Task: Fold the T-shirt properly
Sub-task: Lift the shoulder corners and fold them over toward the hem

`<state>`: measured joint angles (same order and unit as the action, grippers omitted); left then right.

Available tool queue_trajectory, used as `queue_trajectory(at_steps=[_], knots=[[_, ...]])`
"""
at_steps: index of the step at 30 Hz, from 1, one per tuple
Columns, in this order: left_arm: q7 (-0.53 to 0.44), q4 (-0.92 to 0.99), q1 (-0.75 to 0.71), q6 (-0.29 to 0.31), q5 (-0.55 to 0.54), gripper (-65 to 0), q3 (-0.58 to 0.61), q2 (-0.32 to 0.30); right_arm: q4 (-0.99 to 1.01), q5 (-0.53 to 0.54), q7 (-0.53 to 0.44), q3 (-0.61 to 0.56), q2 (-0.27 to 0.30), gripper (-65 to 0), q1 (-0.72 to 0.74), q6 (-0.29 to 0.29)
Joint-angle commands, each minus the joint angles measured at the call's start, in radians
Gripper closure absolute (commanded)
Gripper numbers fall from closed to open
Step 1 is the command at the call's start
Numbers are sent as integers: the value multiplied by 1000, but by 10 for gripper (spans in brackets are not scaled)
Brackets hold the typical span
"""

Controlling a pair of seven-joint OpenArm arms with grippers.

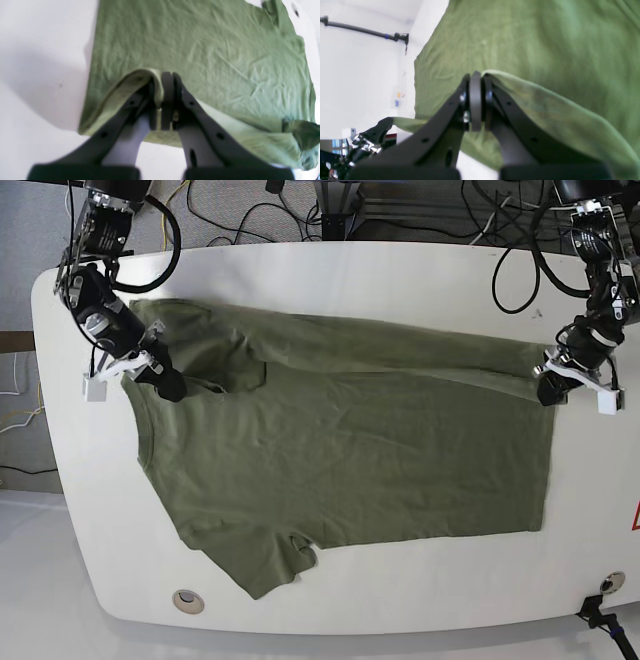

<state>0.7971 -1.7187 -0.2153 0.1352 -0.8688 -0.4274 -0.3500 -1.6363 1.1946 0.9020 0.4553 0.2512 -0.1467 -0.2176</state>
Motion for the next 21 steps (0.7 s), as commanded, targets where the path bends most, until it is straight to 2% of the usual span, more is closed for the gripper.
queue_trajectory(at_steps=[1, 9, 15, 21], knots=[[-21, 1, 21, 11, -19, 0, -6, -14, 26, 26, -17, -16, 26, 0, 35, -10], [-21, 49, 93, 11, -19, 0, -6, -14, 149, 26, -17, -83, 27, 0, 189, -10], [-21, 142, 170, 11, -19, 0, -6, -19, 244, 26, -17, -85, 29, 0, 276, -10], [-21, 153, 212, 10, -17, 0, -6, -19, 265, 24, -17, -86, 43, 0, 321, -10]])
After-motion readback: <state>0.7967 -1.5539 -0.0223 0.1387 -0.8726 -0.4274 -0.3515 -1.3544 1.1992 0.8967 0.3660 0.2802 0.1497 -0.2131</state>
